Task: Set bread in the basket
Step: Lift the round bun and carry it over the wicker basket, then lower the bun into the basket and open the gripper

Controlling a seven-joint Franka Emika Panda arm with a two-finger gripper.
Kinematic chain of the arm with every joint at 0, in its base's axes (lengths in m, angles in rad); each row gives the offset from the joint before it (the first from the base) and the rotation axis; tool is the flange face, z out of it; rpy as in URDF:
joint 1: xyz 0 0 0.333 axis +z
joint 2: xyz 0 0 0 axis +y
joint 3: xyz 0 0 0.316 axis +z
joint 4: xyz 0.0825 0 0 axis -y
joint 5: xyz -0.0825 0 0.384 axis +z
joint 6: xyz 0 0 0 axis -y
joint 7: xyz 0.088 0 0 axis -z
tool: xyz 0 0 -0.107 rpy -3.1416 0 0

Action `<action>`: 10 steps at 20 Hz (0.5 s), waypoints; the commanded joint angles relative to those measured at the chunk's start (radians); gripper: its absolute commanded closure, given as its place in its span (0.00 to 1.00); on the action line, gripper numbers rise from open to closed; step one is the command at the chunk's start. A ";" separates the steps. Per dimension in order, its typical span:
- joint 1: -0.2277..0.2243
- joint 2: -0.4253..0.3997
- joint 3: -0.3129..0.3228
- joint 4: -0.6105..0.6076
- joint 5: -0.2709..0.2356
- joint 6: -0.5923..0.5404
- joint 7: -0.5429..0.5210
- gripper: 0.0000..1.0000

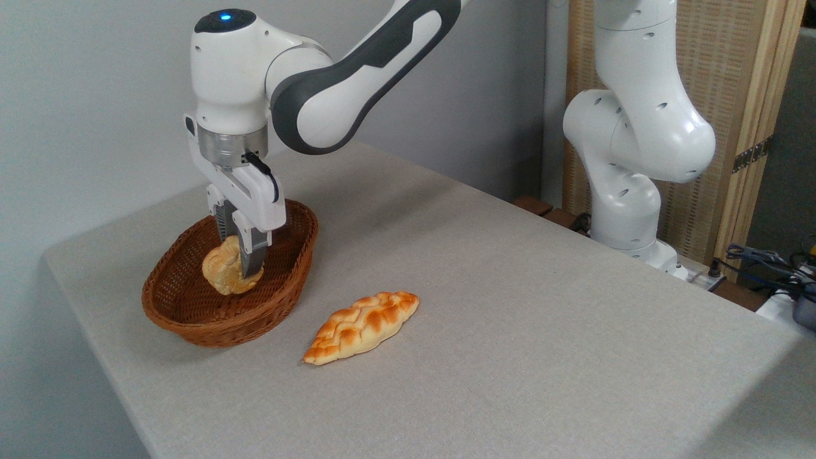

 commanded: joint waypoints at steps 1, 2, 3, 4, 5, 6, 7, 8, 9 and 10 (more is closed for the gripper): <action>0.000 -0.004 -0.002 0.022 -0.001 0.002 -0.015 0.00; 0.000 -0.005 -0.002 0.022 -0.001 0.000 -0.012 0.00; 0.000 -0.005 -0.002 0.022 -0.001 0.000 -0.010 0.00; 0.000 -0.005 -0.002 0.022 -0.001 -0.001 -0.010 0.00; 0.000 -0.005 0.002 0.024 -0.001 -0.001 -0.010 0.00; 0.000 -0.006 0.006 0.028 0.000 -0.001 -0.010 0.00; 0.002 -0.008 0.008 0.034 0.002 -0.006 -0.010 0.00; 0.003 -0.012 0.009 0.039 0.003 -0.010 -0.012 0.00; 0.006 -0.020 0.011 0.041 0.017 -0.013 -0.013 0.00; 0.008 -0.027 0.011 0.042 0.034 -0.026 -0.015 0.00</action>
